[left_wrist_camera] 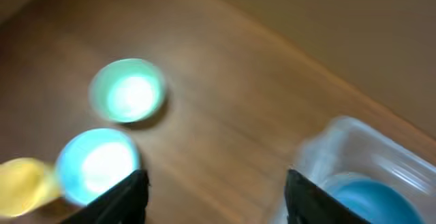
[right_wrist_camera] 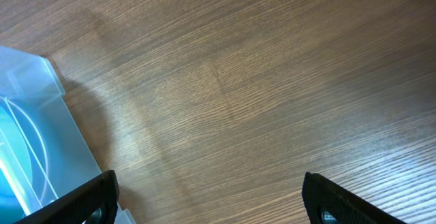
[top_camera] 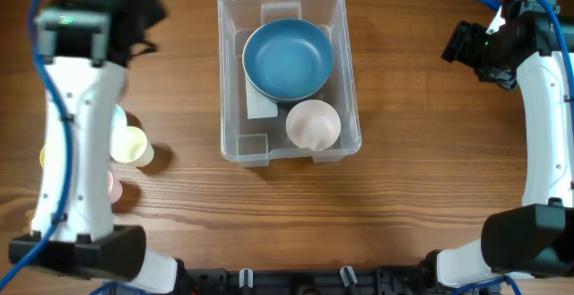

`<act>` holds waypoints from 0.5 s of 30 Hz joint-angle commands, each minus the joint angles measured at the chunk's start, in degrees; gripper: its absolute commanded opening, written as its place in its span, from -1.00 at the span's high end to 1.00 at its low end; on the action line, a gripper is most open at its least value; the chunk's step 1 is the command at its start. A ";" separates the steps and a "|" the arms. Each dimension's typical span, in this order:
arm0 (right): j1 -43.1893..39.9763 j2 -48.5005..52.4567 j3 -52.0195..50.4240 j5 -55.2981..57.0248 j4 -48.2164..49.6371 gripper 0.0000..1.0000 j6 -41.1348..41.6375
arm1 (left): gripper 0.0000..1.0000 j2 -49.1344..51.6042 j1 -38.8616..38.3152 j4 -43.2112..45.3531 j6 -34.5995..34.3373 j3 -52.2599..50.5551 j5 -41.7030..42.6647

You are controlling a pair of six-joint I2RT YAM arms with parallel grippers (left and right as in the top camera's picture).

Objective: Pack container
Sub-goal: 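Release and move the left gripper to the mint cup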

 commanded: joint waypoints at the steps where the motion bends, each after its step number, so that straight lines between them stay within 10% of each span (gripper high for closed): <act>1: -0.20 0.76 -0.68 -0.31 0.22 -0.75 -0.15 | -0.48 5.11 10.78 -1.22 -1.73 -0.79 4.74; 7: -0.20 0.76 -0.68 -0.31 0.22 -0.75 -0.42 | -0.65 22.71 20.57 3.72 -0.83 -0.79 12.76; 15: -0.20 0.76 -0.68 -0.28 0.42 -0.75 -1.73 | -0.38 36.06 19.93 10.86 1.92 -0.79 16.83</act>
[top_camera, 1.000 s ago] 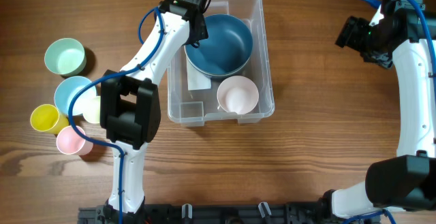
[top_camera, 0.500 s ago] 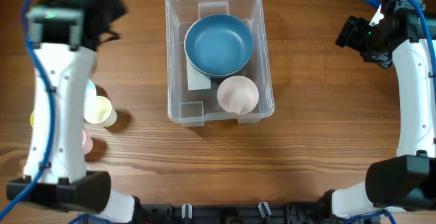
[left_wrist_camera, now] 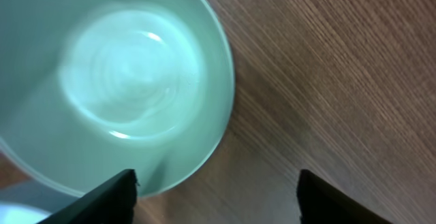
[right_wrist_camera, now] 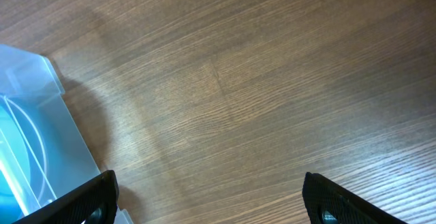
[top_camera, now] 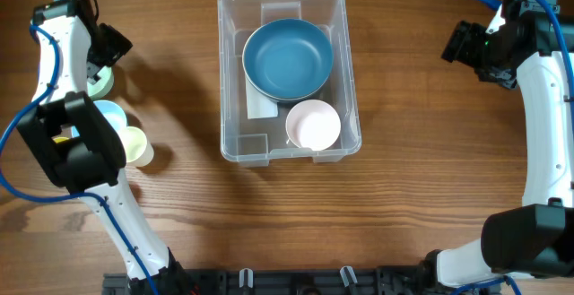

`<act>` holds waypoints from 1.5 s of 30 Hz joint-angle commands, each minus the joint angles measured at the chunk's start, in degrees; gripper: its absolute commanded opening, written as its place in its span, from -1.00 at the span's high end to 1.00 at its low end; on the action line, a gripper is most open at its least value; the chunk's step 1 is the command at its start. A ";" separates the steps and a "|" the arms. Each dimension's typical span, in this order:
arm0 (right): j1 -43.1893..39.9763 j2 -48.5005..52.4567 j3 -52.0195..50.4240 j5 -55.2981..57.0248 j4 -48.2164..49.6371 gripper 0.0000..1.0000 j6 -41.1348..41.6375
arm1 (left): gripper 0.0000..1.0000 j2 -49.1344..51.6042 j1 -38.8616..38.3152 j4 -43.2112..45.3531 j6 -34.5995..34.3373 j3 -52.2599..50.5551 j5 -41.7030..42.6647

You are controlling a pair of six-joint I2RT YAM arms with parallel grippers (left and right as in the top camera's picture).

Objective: Pack container
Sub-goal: 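Release and move the left gripper to the mint cup, then carry the mint cup with the left gripper into the bin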

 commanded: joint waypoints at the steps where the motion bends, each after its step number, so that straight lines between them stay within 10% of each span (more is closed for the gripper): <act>1: -0.20 0.76 -0.68 -0.28 0.20 -0.75 -1.01 | -0.25 2.97 -0.11 1.40 0.85 -0.20 1.11; 9: -0.20 0.76 -0.68 -0.31 0.15 -0.75 -1.88 | 0.67 3.74 -0.11 2.73 0.85 -0.26 -0.26; 15: -0.20 0.76 -0.68 -0.31 0.11 -0.75 -1.88 | 0.47 5.05 -0.11 2.73 0.85 -0.26 -0.63; 20: -0.20 0.76 -0.68 -0.28 0.15 -0.75 -2.12 | 0.92 6.67 -0.39 2.71 0.87 -0.24 -0.61; 27: -0.20 0.76 -0.68 -0.28 0.17 -0.75 -2.08 | 0.92 1.11 -2.47 2.43 2.93 3.10 -0.31; 36: -0.20 0.76 -0.68 -0.33 -0.90 -0.75 -2.05 | 0.92 -20.37 -26.43 -17.70 5.25 12.94 -0.42; 45: -0.20 0.76 -0.68 -1.33 -1.57 -0.75 -2.10 | 0.92 -17.11 -55.67 -28.68 5.22 12.81 3.19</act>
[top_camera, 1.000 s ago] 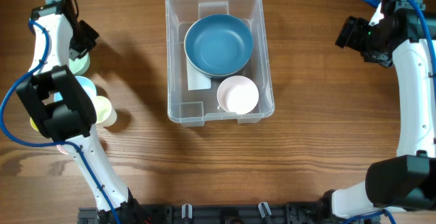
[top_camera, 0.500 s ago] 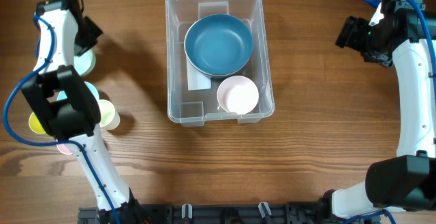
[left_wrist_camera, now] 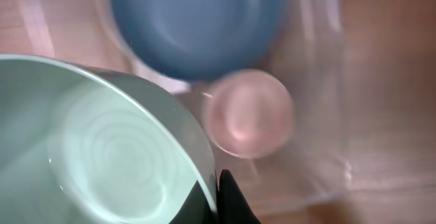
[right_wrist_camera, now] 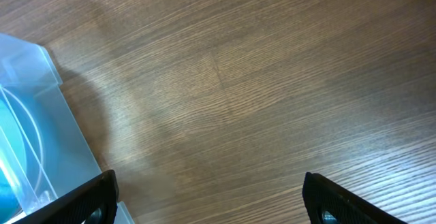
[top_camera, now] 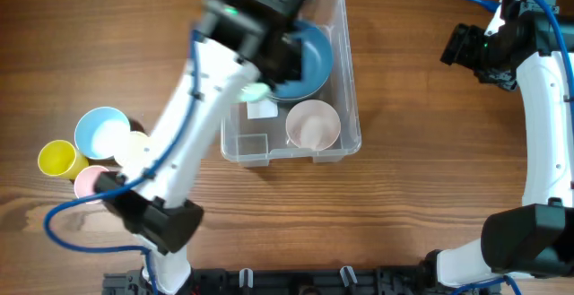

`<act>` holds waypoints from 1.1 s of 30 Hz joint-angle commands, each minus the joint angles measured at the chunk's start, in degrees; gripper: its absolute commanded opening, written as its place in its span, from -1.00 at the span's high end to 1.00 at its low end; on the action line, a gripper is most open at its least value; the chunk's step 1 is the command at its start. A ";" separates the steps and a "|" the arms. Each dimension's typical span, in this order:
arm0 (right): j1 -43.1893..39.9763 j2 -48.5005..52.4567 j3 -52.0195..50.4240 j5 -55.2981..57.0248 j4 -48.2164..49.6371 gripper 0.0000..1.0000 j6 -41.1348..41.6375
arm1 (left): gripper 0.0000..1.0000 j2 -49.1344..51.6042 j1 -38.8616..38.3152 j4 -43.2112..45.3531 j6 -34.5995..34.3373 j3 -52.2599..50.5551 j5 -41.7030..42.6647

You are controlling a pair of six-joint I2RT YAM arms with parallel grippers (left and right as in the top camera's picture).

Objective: Pack container
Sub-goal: 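Carry the mint cup with the left gripper into the bin, then grasp the light blue cup with the left gripper and place it in the bin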

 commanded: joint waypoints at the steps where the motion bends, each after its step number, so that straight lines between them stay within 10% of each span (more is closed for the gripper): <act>1: -0.20 0.74 -0.63 0.09 -0.66 -0.75 -0.96 | 0.92 4.04 -6.40 0.46 0.92 0.04 1.86; 16: -0.20 0.74 -0.63 0.20 -1.07 -0.75 -1.01 | 0.92 10.34 -9.88 14.23 2.19 -12.50 6.38; 20: -0.20 0.74 -0.63 0.20 -1.07 -0.75 -1.01 | 0.47 10.34 -9.88 14.32 2.16 -12.50 7.50; 24: -0.20 0.74 -0.63 0.20 -1.05 -0.76 -0.98 | 0.45 9.62 -9.49 14.36 2.36 -12.48 6.78; 33: -0.20 0.74 -0.63 0.15 -1.01 -0.76 -0.98 | 0.14 -17.88 22.16 0.17 -13.07 -12.50 -11.65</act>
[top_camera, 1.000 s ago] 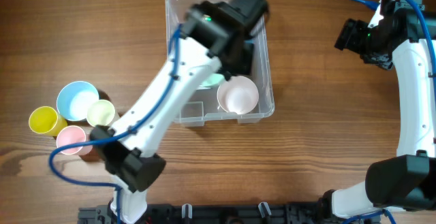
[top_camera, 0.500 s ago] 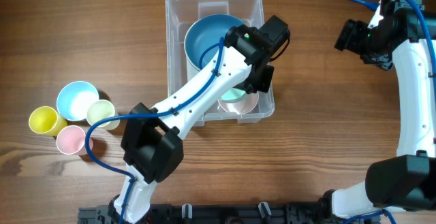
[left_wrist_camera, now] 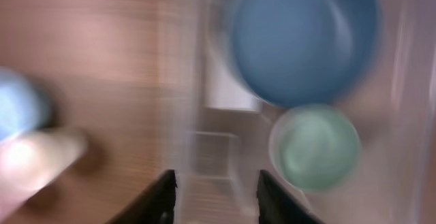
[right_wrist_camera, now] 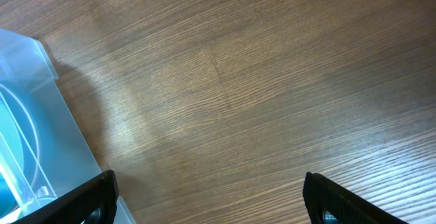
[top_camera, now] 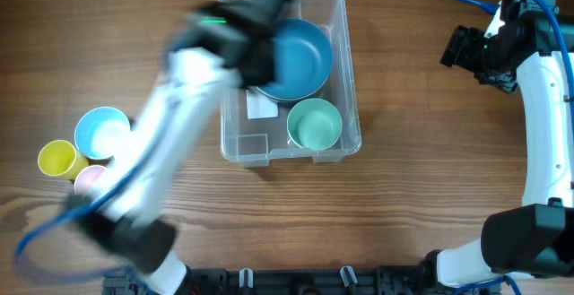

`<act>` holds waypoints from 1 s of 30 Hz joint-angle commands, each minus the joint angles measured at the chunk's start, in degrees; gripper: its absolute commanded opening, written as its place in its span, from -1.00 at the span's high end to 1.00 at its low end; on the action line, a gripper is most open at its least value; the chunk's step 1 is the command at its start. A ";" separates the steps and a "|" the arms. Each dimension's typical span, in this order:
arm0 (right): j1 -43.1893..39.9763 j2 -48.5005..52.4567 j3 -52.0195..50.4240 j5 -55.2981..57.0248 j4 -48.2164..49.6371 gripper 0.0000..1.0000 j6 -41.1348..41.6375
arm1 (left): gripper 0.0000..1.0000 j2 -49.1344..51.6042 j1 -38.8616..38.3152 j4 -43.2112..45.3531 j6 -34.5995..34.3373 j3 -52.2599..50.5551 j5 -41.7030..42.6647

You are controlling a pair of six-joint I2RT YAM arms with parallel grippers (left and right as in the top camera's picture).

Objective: Pack container
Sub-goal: 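Grasp the light blue cup with the left gripper and place it in the bin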

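Note:
The clear plastic container [top_camera: 235, 147] stands mid-table. Inside it a large blue bowl [top_camera: 291, 57] lies at the far end and a pale green bowl [top_camera: 314, 123] at the near right corner. The left wrist view, blurred, shows the blue bowl [left_wrist_camera: 303, 40] and the green bowl [left_wrist_camera: 317, 148] from above. My left gripper [left_wrist_camera: 216, 200] is open and empty over the container's left side, its arm a blur in the overhead view. My right gripper [right_wrist_camera: 211, 207] hangs open over bare wood at the far right, away from the container.
Left of the container stand a light blue cup [top_camera: 101, 132], a yellow cup [top_camera: 56, 158] and a pink cup [top_camera: 87, 178]. A white label [top_camera: 262, 107] lies on the container floor. The right arm [top_camera: 538, 107] runs down the table's right edge.
The green bowl was in my left gripper above the container. Now it sits in the container's near right corner where the pink bowl showed, and the gripper is open and empty.
My left gripper was open above the cups and green bowl at the table's left, then close over the green bowl. Later it held that bowl above the container. Now the bowl rests inside, covering the pink bowl. The right arm stayed still.

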 commanded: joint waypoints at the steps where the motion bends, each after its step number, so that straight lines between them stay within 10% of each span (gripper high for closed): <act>1: -0.20 0.72 -0.63 0.04 0.00 -0.76 -0.96 | 0.07 -7.48 18.40 -4.79 -9.51 0.33 -4.46; 8: -0.20 0.72 -0.63 -0.15 -0.02 -0.76 -0.96 | -0.30 -3.43 39.12 7.61 -9.60 -17.64 0.04; 19: -0.20 0.72 -0.63 -0.11 0.04 -0.76 -1.05 | -0.36 17.75 40.35 25.75 -6.40 -27.15 1.97; 23: -0.20 0.72 -0.63 -0.09 0.04 -0.77 -1.09 | -0.08 18.67 40.35 29.49 -6.40 -27.21 1.97; 25: -0.20 0.72 -0.63 -0.09 0.02 -0.76 -1.07 | 0.37 18.67 40.35 30.03 -6.40 -27.21 1.99; 30: -0.20 0.72 -0.63 -0.09 0.02 -0.76 -1.16 | 0.31 18.67 40.26 29.83 -6.40 -27.56 1.97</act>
